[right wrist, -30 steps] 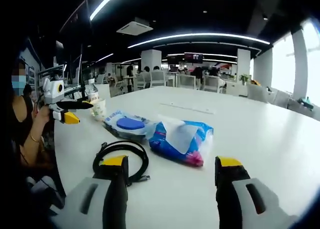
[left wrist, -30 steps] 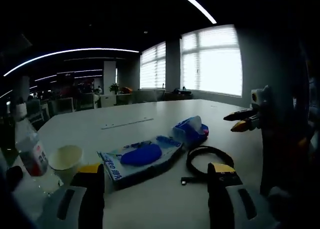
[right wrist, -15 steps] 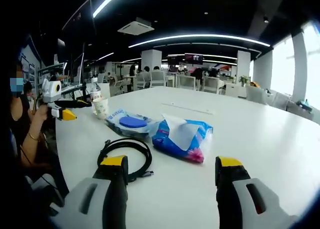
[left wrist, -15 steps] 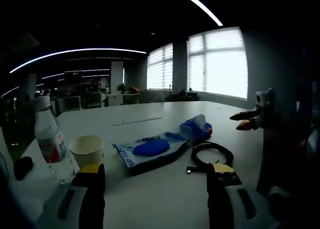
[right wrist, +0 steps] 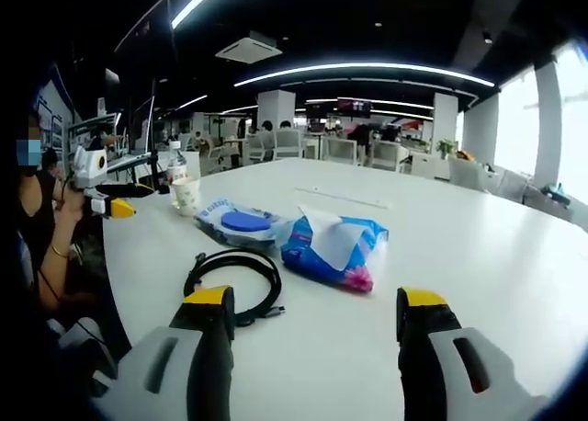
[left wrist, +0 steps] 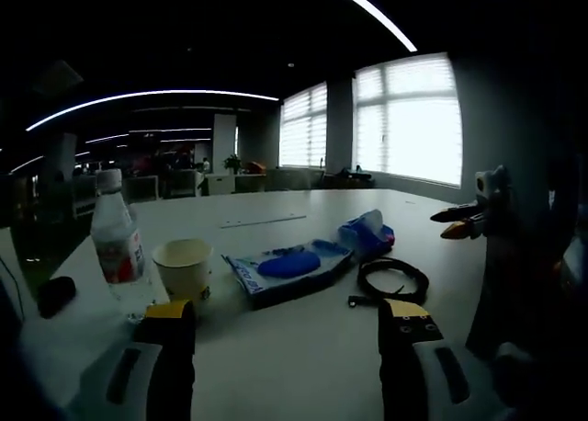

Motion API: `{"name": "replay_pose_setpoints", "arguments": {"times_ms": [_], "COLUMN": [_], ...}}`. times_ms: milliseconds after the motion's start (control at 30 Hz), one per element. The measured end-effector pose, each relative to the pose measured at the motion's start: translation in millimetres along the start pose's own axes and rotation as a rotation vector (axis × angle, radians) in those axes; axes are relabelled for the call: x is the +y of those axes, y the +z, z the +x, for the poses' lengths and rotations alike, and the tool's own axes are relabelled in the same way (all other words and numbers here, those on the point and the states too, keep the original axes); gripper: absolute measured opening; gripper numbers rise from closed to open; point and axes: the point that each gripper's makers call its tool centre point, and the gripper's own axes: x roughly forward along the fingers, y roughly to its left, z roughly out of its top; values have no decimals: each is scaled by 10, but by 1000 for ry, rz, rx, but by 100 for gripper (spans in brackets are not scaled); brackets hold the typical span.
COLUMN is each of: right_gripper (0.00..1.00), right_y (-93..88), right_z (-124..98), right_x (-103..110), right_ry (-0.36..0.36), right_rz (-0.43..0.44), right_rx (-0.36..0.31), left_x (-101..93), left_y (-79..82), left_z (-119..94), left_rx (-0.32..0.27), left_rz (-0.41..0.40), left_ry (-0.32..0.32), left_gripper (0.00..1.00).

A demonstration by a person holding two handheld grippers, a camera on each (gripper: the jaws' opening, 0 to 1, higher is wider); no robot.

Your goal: Arrange the tabletop items into an orderly group along one side of the table until the central work area is clear of visible clutter.

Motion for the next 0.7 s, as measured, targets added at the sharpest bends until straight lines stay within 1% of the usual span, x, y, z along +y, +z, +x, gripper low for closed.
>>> {"name": "replay_pose_setpoints", "arguments": {"times_ms": [67,367,433,500,600,700], "right_gripper": [72,77,79,84,85,89], "right_y": [-17,-33,-34,-43,-57,-60], "right_z": [-25,-125,-146,-159,-176,-177], "right_x": [2,92,114,127,143,118], "right_ry": [-6,1,2,2,-5,-22], "right_rz": [1,-6,-6,-1,-10,-2], "right_rx": [4,-6,-9,-8,-5,-6], "left_x": [11,22,34,45,53,61], "left_y": [-13,-182,-193,-204,-196,-188], "left_z": [-42,-167,-183,-202,-219,-221], "left_rx": [-2,25,25,27,21,18], "left_rz": [0,0,1,2,2,-1], "left_ry": [18,39,46,52,51,52], "left_gripper": [81,81,81,81,81,81]}}
